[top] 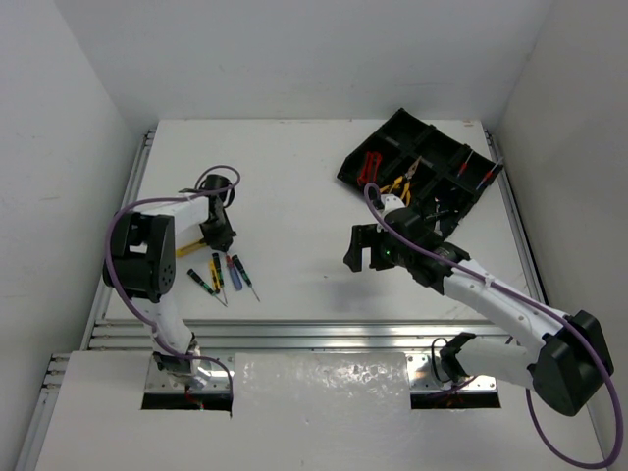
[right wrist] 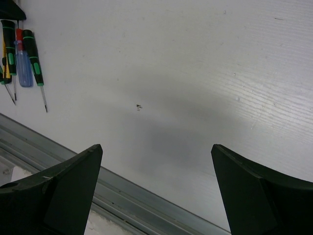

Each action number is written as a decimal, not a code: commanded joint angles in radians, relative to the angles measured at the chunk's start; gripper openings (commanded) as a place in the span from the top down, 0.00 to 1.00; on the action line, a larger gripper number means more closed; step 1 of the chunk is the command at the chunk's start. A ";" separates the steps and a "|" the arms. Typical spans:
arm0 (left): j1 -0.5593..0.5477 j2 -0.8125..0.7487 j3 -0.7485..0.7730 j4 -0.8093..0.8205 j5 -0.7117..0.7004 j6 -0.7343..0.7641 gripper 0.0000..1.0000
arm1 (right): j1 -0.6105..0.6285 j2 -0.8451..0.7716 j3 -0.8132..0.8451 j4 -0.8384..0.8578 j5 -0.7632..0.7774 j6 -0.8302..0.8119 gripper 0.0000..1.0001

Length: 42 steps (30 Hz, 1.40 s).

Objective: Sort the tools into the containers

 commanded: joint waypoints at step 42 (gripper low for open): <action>-0.528 -0.522 0.114 0.245 0.237 -0.189 0.50 | 0.129 0.175 0.142 0.413 -0.255 0.152 1.00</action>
